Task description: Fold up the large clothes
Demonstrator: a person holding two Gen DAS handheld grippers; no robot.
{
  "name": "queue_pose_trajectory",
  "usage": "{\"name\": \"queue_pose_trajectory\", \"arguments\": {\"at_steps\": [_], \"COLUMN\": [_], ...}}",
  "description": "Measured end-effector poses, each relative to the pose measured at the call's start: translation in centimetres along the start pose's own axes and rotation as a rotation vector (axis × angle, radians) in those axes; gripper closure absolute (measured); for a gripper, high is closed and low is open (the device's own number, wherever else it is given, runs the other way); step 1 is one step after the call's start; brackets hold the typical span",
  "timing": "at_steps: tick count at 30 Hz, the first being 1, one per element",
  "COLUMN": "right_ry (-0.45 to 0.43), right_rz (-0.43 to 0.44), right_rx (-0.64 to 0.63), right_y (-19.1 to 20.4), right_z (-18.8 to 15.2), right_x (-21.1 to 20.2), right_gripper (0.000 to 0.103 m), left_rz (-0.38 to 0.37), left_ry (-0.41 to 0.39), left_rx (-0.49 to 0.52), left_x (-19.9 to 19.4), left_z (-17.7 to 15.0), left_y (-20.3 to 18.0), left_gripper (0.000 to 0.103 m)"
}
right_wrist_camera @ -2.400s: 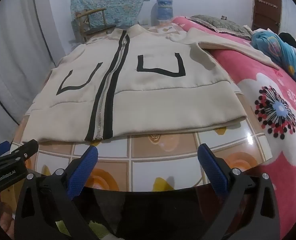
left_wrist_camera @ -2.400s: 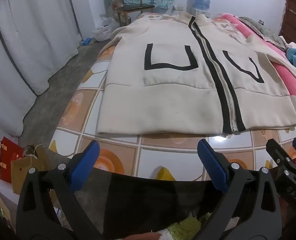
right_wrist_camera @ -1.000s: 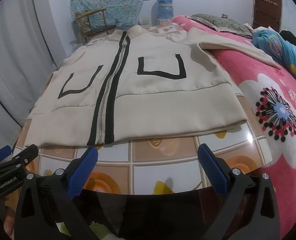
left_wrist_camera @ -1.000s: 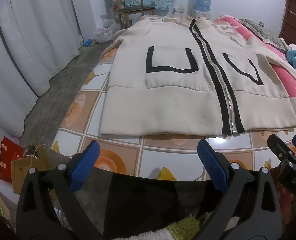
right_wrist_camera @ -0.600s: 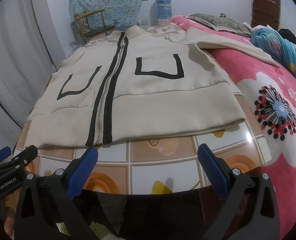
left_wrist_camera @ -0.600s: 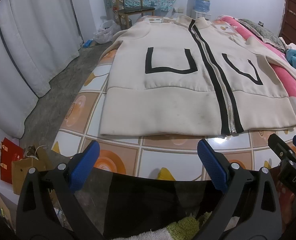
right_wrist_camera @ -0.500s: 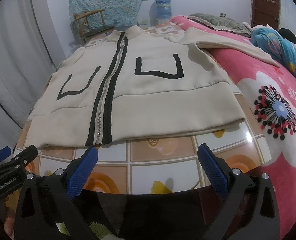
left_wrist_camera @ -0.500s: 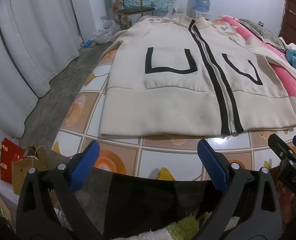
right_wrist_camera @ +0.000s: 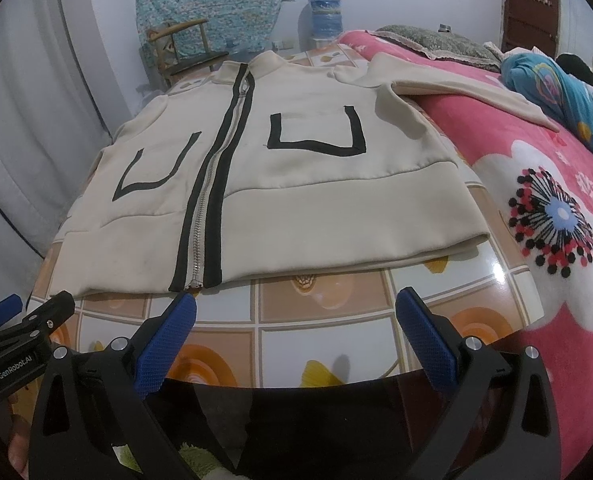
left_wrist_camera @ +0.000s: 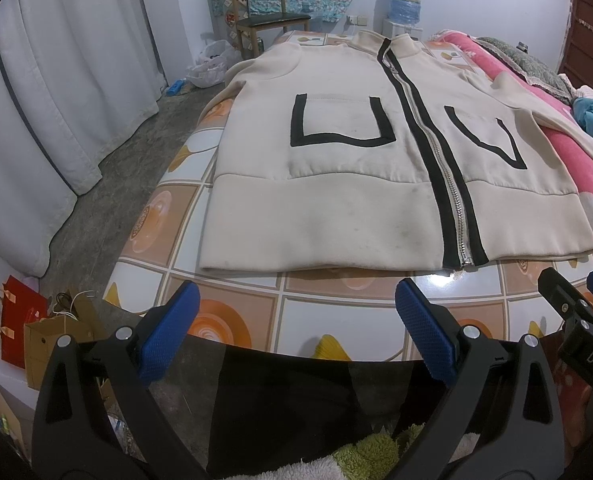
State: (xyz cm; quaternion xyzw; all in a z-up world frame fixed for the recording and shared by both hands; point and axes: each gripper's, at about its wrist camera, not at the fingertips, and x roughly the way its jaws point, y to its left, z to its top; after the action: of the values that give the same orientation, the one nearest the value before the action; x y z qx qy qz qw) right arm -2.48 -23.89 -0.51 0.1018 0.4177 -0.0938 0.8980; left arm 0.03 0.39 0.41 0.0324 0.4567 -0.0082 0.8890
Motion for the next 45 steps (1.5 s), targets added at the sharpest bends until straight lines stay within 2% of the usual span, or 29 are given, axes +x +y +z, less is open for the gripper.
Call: {"name": "queue_pose_trajectory", "arguments": {"at_steps": [23, 32, 40, 45], "right_ry": [0.003, 0.018, 0.063, 0.067], "right_rz": [-0.003, -0.028, -0.078, -0.108], "right_rx": [0.002, 0.021, 0.070, 0.122], "right_y": [-0.1, -0.8, -3.8, -7.2], "right_z": [-0.1, 1.3, 2.9, 4.4], "right_x": [0.1, 1.4, 3.3, 4.0], "right_gripper": [0.006, 0.006, 0.006, 0.006], "left_rz": [0.003, 0.004, 0.003, -0.073], "left_ry": [0.001, 0.017, 0.063, 0.056], "left_rx": [-0.005, -0.008, 0.022, 0.036], "left_x": [0.2, 2.0, 5.8, 8.0], "left_z": [0.3, 1.6, 2.9, 3.6], "left_y": [0.1, 0.3, 0.2, 0.4], "left_gripper": [0.008, 0.008, 0.008, 0.008]}}
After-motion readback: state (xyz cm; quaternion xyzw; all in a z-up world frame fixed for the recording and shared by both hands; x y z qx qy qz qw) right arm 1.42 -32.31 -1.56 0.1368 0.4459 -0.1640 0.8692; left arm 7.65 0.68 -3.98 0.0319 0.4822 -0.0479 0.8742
